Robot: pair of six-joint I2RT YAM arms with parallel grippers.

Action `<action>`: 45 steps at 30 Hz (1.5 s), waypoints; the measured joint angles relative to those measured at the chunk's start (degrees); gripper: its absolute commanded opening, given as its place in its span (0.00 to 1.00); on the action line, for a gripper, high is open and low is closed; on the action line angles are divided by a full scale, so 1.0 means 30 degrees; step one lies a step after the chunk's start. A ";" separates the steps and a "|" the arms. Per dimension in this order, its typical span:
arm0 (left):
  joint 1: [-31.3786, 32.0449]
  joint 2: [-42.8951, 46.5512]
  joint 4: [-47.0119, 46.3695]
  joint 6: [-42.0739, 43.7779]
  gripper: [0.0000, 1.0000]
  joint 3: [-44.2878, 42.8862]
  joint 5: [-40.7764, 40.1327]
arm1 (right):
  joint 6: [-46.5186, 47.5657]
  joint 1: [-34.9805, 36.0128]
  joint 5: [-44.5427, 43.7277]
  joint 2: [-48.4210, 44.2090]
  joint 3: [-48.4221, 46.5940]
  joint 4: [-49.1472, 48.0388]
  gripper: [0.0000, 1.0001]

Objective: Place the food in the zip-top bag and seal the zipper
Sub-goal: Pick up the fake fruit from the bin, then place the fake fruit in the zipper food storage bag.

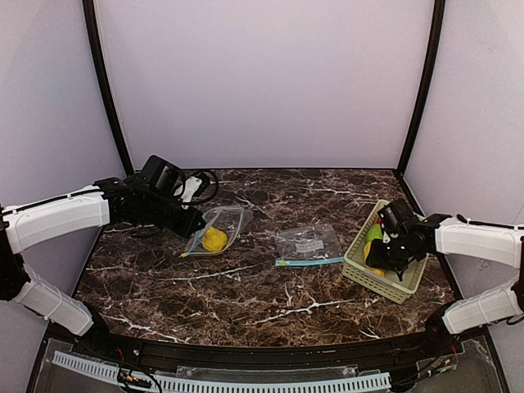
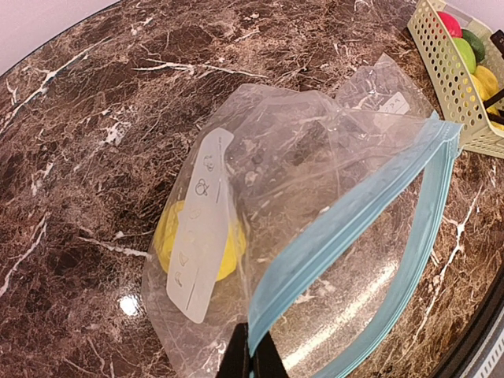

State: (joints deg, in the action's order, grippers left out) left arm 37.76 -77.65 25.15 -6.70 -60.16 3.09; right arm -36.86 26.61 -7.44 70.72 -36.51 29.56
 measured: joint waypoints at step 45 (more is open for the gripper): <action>0.0437 0.0066 -0.2506 -0.0714 0.01 0.1056 0.5326 | -0.2106 1.1387 0.7570 0.4167 -0.8029 -0.6717 0.35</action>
State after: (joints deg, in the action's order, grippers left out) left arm 39.07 -77.45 17.63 -8.84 -56.99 19.07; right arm -43.18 60.77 15.27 83.22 -60.60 9.41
